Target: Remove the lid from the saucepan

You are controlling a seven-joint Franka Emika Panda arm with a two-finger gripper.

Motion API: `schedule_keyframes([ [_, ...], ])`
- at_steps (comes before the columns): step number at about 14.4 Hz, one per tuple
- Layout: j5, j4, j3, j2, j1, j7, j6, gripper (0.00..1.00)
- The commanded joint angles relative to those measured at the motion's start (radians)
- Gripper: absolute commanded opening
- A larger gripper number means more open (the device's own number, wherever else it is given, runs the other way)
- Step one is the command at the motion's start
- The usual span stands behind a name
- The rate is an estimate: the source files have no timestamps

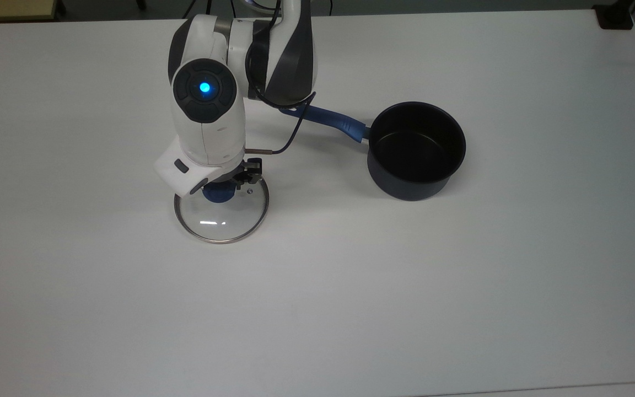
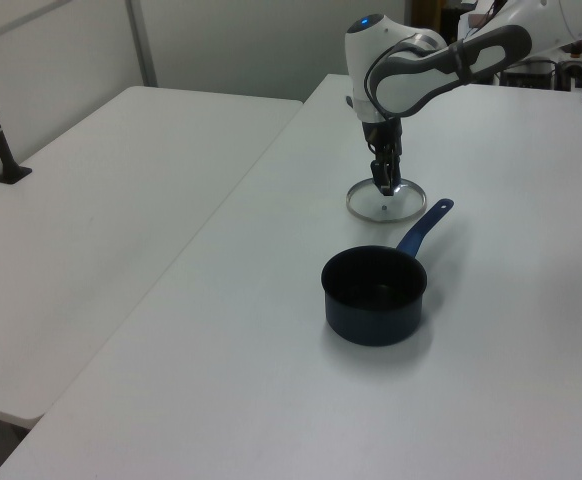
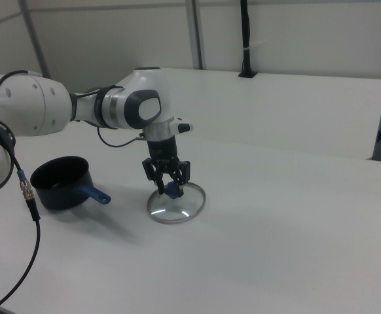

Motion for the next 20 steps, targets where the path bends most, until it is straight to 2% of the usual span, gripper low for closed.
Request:
schedule_keyframes([
  [1, -0.003, -0.015, 0.006, -0.003, -0.005, -0.005, 0.019, 0.74],
  [2, -0.003, -0.015, 0.006, -0.003, -0.005, 0.004, 0.019, 0.92],
  [3, -0.003, -0.015, 0.006, -0.003, -0.005, 0.005, 0.018, 1.00],
  [5, -0.001, -0.008, 0.005, -0.022, -0.001, 0.020, 0.006, 1.00],
  [7, -0.003, -0.001, 0.009, -0.071, 0.004, 0.095, -0.014, 1.00],
  [14, -0.004, 0.000, 0.014, -0.290, 0.039, 0.264, -0.243, 1.00],
  [17, -0.003, -0.003, 0.017, -0.364, 0.045, 0.258, -0.315, 1.00],
  [20, -0.003, -0.003, 0.016, -0.385, 0.044, 0.258, -0.337, 1.00],
])
